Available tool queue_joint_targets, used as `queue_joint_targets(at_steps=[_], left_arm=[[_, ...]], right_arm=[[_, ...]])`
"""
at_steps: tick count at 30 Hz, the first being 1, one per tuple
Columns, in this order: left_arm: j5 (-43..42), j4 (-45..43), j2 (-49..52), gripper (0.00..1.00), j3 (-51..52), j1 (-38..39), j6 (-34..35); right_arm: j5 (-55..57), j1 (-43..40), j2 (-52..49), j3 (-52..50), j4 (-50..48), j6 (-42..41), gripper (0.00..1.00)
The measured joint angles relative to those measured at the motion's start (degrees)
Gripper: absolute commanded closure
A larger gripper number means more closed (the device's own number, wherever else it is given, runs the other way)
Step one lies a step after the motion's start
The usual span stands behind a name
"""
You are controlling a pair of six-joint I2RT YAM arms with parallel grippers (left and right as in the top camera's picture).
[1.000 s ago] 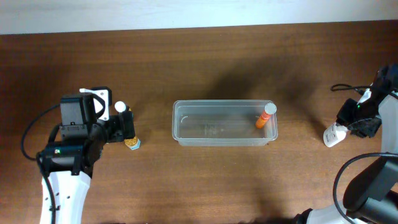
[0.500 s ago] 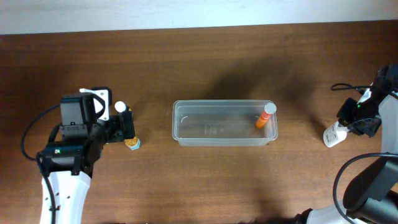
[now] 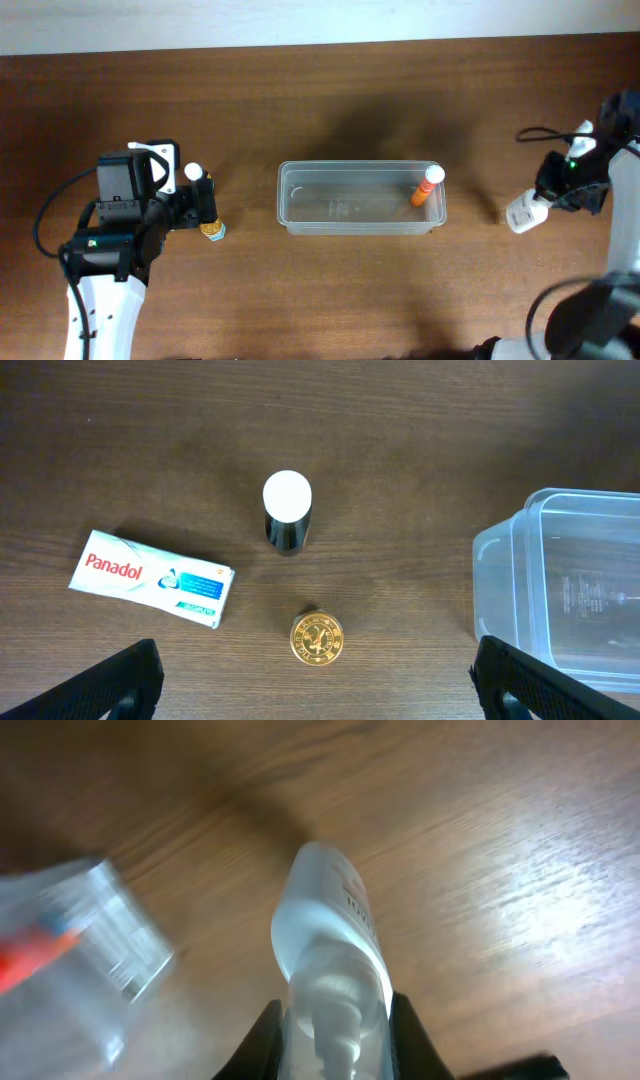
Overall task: Pack container
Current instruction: 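Move the right gripper to the clear spray bottle and grasp it, then place the spray bottle upright in the container's right end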
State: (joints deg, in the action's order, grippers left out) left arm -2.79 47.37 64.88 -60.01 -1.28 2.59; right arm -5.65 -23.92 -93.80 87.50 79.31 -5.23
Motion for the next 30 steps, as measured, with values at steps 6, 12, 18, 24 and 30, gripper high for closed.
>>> queue_joint_targets(at_steps=[6, 12, 18, 24, 30], left_arm=[[0.0, -0.02, 0.0, 0.0, 0.0, 0.0, 0.0], [-0.02, -0.02, 0.02, 0.0, 0.0, 0.0, 0.0], [-0.02, -0.02, 0.02, 0.0, 0.0, 0.0, 0.0], [0.0, -0.02, 0.02, 0.0, 0.0, 0.0, 0.0], [-0.02, -0.02, 0.02, 0.0, 0.0, 0.0, 0.0]], right_arm=[[-0.5, 10.08, 10.03, 4.13, 4.0, 1.42, 0.88], [-0.94, 22.38, 16.59, 4.66, 4.96, 1.57, 0.88], [-1.14, 31.23, 14.19, 4.63, 4.61, 0.9, 0.88], [-1.14, 34.05, 8.92, 2.99, 1.16, 0.72, 0.88], [-1.11, 34.25, 2.78, -0.26, -2.95, 0.74, 0.88]])
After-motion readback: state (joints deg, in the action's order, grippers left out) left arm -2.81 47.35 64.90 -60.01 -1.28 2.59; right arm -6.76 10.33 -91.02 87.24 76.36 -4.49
